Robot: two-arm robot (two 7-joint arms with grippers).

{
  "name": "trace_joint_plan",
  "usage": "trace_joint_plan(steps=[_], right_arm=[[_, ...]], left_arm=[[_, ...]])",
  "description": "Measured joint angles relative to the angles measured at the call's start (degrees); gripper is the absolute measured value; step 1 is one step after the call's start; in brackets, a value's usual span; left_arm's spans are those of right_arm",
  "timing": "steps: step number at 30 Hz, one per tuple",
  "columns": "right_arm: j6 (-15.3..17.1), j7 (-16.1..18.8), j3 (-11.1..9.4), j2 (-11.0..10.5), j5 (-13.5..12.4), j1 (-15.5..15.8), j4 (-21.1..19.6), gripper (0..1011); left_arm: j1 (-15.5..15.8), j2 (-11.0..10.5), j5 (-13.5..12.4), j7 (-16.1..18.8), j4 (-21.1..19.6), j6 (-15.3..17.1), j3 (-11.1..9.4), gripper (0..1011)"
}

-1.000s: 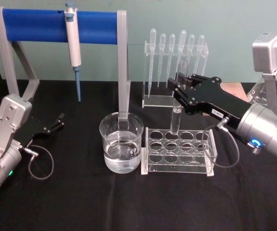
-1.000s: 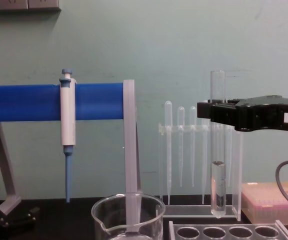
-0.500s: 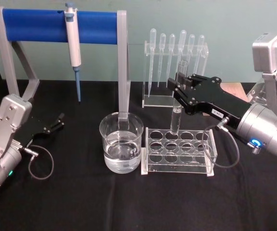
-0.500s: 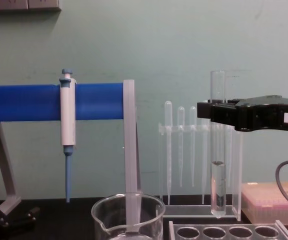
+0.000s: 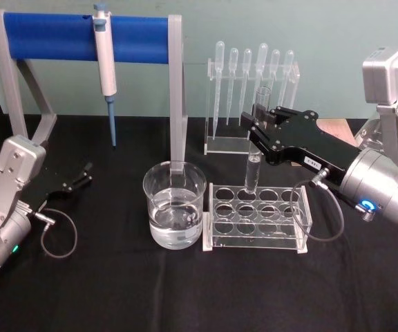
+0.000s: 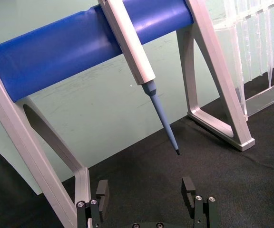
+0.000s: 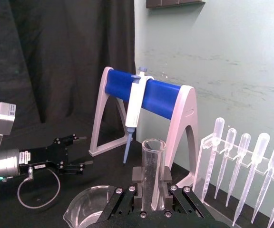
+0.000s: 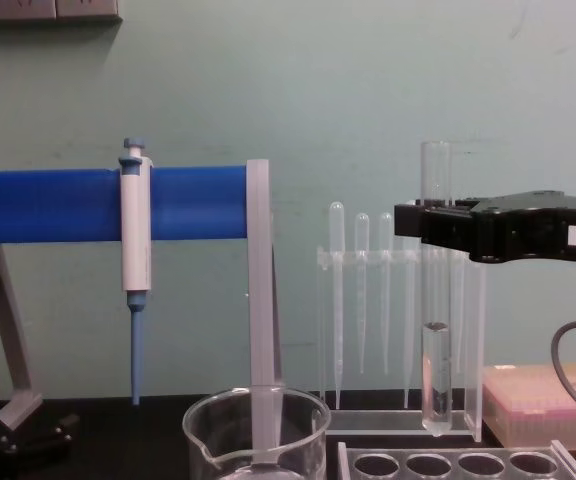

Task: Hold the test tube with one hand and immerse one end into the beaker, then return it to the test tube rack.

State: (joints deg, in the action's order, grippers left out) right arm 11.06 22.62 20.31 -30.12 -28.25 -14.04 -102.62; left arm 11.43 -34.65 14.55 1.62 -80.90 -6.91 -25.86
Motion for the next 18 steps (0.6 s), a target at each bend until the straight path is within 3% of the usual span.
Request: trace_joint_plan(steps=[18], right_arm=[[0.0, 0.0, 0.0, 0.0, 0.0, 0.0, 0.0, 227]], left_arm=[[0.0, 0.0, 0.0, 0.0, 0.0, 0.0, 0.0, 1000]])
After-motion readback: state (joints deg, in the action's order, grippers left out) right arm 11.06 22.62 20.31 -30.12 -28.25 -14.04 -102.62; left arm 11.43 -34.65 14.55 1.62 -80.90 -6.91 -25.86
